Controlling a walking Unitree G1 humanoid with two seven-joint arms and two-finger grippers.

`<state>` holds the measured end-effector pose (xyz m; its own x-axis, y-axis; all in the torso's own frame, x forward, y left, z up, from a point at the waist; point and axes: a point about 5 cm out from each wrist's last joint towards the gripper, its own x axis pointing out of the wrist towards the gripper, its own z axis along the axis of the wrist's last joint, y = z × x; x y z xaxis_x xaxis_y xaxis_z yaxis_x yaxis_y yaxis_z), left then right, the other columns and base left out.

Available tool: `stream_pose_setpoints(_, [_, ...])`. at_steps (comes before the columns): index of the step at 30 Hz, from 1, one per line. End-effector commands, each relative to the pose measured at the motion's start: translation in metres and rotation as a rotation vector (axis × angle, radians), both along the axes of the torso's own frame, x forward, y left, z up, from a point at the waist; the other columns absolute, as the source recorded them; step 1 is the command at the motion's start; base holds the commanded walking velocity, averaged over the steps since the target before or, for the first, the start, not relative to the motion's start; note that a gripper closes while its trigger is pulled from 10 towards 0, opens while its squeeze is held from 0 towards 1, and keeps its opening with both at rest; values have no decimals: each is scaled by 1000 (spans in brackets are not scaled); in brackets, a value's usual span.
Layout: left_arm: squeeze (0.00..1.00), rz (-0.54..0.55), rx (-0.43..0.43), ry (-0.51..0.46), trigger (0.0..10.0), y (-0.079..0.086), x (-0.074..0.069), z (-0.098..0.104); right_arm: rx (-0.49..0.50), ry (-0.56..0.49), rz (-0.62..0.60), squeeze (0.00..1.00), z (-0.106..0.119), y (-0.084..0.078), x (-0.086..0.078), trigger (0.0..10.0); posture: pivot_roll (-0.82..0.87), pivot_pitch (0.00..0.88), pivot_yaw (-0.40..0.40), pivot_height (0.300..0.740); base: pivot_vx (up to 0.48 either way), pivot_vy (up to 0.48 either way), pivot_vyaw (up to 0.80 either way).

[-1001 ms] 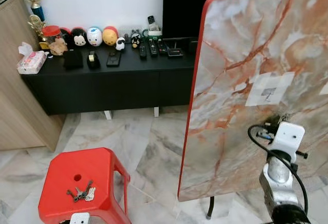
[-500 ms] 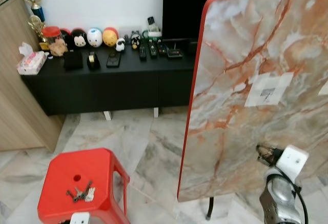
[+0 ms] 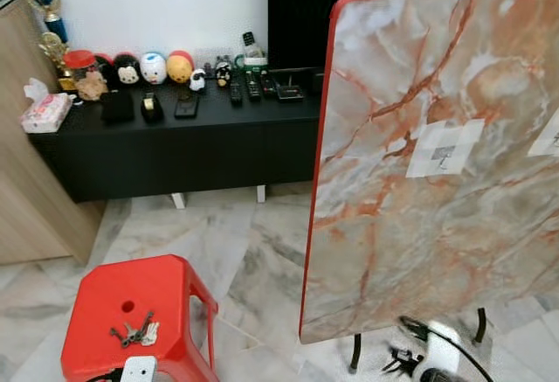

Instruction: Hang keys on a hook

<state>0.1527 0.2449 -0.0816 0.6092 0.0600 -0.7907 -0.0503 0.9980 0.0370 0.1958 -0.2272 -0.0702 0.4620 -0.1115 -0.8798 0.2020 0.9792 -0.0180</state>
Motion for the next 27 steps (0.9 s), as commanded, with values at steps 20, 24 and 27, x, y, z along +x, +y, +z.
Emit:
stream_pose_setpoints(20, [0,-33,2,40,10000,1,-6,-3,219,-107,-362,0,-7,-5,-14,10000,65,1,-40,740,0,0,0])
stream_pose_setpoints(24, [0,-38,4,40,10000,1,-6,-3,281,-233,-701,0,2,-19,-2,10000,68,1,-38,740,0,0,0])
stream_pose_setpoints(27, [0,-36,4,40,10000,1,-6,-3,332,-282,-853,0,8,-25,6,10000,66,2,-36,740,0,0,0])
